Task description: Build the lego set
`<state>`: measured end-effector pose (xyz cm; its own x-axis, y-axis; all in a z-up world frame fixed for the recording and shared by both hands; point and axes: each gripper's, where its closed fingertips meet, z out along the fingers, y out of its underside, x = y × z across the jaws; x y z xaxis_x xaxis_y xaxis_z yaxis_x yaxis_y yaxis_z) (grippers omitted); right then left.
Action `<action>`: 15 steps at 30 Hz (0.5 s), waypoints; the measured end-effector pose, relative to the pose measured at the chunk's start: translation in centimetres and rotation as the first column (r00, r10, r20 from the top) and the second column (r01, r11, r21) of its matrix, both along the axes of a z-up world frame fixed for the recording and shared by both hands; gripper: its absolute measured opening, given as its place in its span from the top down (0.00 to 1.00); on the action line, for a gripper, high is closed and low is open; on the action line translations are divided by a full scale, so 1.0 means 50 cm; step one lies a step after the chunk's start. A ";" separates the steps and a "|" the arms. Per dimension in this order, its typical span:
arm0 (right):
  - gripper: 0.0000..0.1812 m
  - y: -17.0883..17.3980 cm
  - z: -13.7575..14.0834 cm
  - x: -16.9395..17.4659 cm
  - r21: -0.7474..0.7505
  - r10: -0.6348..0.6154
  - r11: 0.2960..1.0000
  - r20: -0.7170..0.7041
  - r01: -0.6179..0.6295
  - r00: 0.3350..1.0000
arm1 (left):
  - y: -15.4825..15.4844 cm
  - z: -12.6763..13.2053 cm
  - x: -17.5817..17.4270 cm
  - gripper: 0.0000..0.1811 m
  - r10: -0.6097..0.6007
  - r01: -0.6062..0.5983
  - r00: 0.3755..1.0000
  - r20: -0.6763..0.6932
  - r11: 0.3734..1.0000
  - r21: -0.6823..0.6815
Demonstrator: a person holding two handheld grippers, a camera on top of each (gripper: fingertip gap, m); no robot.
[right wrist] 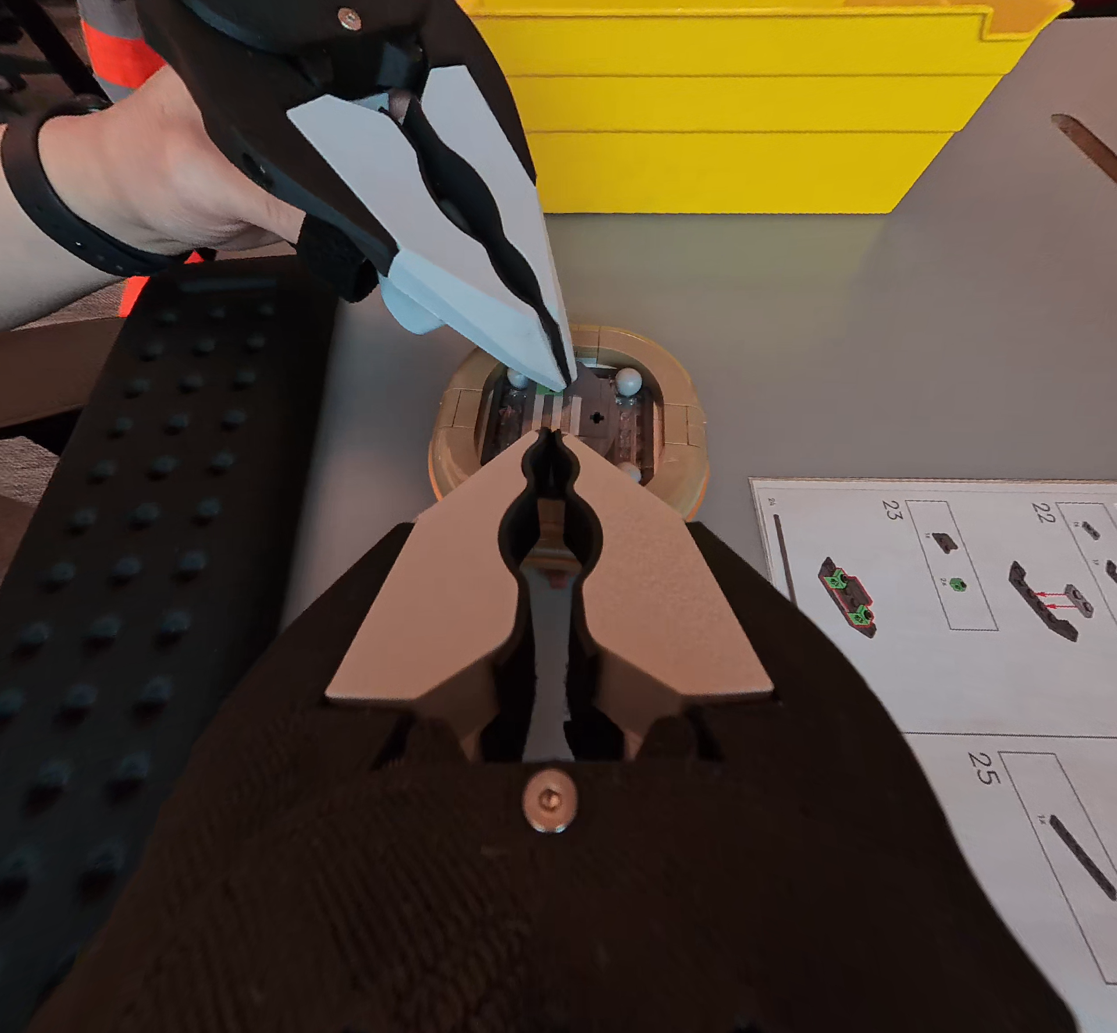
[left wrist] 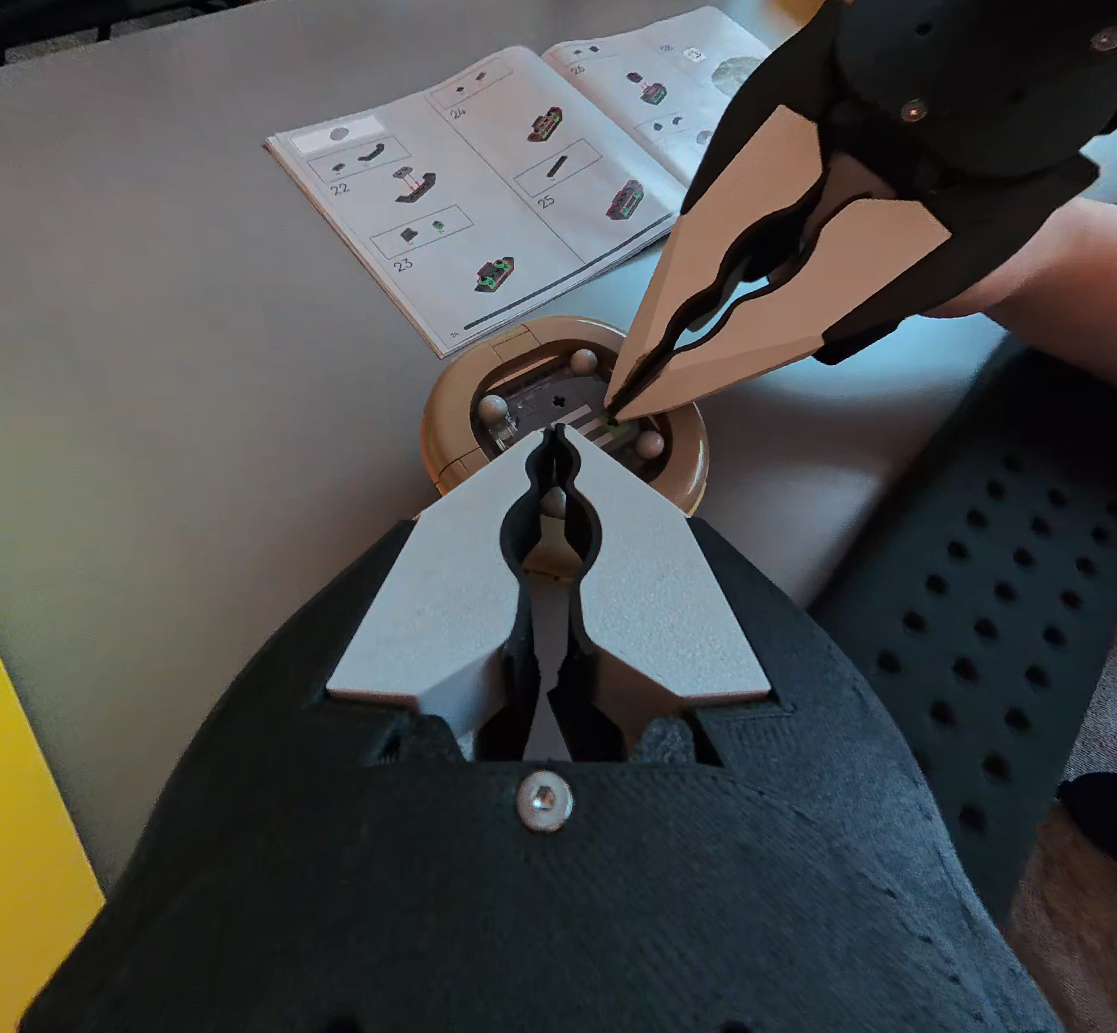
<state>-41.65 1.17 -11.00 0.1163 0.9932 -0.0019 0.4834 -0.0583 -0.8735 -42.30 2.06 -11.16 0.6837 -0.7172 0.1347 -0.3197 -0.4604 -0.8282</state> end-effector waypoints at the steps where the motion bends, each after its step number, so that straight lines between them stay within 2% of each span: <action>1: 1.00 0.000 0.000 0.000 -0.009 0.002 1.000 -0.004 -0.002 1.000 | 0.000 0.000 0.000 1.00 0.001 -0.001 1.000 -0.005 1.000 0.004; 15: 1.00 0.000 -0.003 0.002 -0.019 0.004 1.000 0.019 -0.003 1.000 | -0.003 -0.001 0.001 1.00 -0.002 0.002 1.000 -0.004 1.000 -0.015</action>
<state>-41.56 1.18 -11.15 0.1130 0.9934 -0.0188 0.4999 -0.0732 -0.8630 -42.26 1.93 -11.22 0.6829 -0.7164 0.1425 -0.3238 -0.4718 -0.8201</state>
